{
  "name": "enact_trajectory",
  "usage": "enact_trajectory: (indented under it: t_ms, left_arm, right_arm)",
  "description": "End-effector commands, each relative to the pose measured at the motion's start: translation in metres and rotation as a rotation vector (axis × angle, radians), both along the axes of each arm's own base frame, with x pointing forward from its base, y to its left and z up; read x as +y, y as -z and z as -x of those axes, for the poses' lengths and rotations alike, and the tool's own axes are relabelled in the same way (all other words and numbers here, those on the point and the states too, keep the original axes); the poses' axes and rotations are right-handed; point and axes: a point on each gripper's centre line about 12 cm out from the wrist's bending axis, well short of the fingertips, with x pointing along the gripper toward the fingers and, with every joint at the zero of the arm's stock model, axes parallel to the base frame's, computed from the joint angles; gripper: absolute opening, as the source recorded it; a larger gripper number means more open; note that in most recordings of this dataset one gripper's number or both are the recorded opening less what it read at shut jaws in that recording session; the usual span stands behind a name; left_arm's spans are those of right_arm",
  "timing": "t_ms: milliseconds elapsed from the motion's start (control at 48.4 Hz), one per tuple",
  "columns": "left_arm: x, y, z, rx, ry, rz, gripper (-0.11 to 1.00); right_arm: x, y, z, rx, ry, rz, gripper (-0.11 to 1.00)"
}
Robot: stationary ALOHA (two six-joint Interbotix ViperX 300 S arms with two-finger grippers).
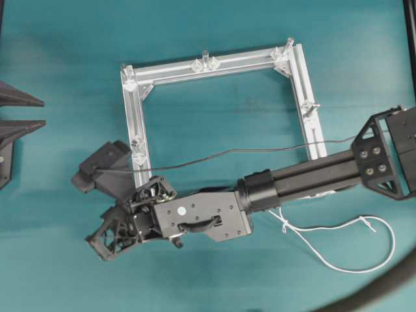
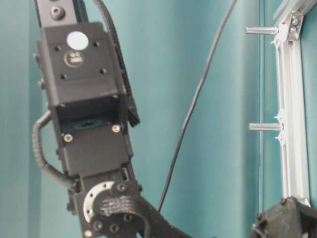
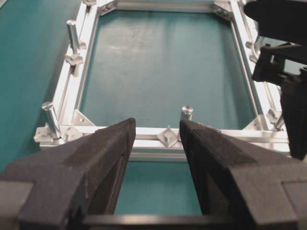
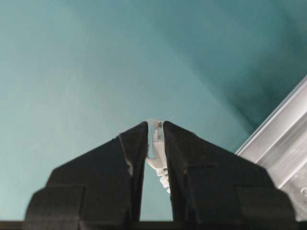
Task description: Move the cable alternately left and right between 8 pins so it hooks onto each one.
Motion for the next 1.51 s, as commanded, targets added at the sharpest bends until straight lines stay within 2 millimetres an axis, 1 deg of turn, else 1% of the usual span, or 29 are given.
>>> enact_trajectory:
  t_ms: [0,186,434,662,765,869,1075,1158,1344,1427,1489]
  left_arm:
    - [0.000,-0.004,-0.001,-0.005,0.003,-0.005,0.55]
    - [0.000,-0.004,-0.001,-0.005,0.004,-0.005,0.55]
    - [0.000,-0.004,-0.001,-0.007,0.002,-0.006,0.55]
    - [0.000,-0.004,-0.001,-0.007,0.002,-0.006,0.55]
    - [0.000,-0.004,-0.001,-0.005,0.004,-0.005,0.55]
    - [0.000,-0.004,-0.001,-0.005,0.004,-0.005,0.55]
    - [0.000,-0.004,-0.001,-0.005,0.003,-0.005,0.55]
    - [0.000,-0.004,-0.001,-0.005,0.004,-0.005,0.55]
    - [0.000,-0.004,-0.001,-0.005,0.003,-0.005,0.55]
    - [0.000,-0.004,-0.001,-0.005,0.004,-0.005,0.55]
    - [0.000,-0.004,-0.001,-0.007,0.003,-0.006,0.55]
  right_arm:
    - [-0.006,-0.026,-0.004,-0.058,0.033,0.000,0.13]
    - [-0.019,-0.025,0.001,-0.033,0.158,0.013,0.13]
    - [-0.032,-0.025,0.019,0.006,0.234,0.026,0.13]
    - [-0.050,-0.025,0.038,0.007,0.323,0.022,0.13]
    - [-0.060,-0.028,0.048,0.000,0.368,0.027,0.13]
    - [-0.068,-0.027,0.060,0.001,0.403,0.017,0.13]
    - [-0.085,-0.023,0.093,0.025,0.450,-0.001,0.13]
    - [-0.096,-0.021,0.105,0.014,0.452,-0.016,0.13]
    - [-0.127,-0.011,0.133,-0.003,0.443,-0.038,0.13]
    - [-0.136,-0.010,0.140,-0.015,0.415,-0.030,0.13]
    - [-0.140,-0.012,0.139,-0.029,0.378,-0.014,0.13]
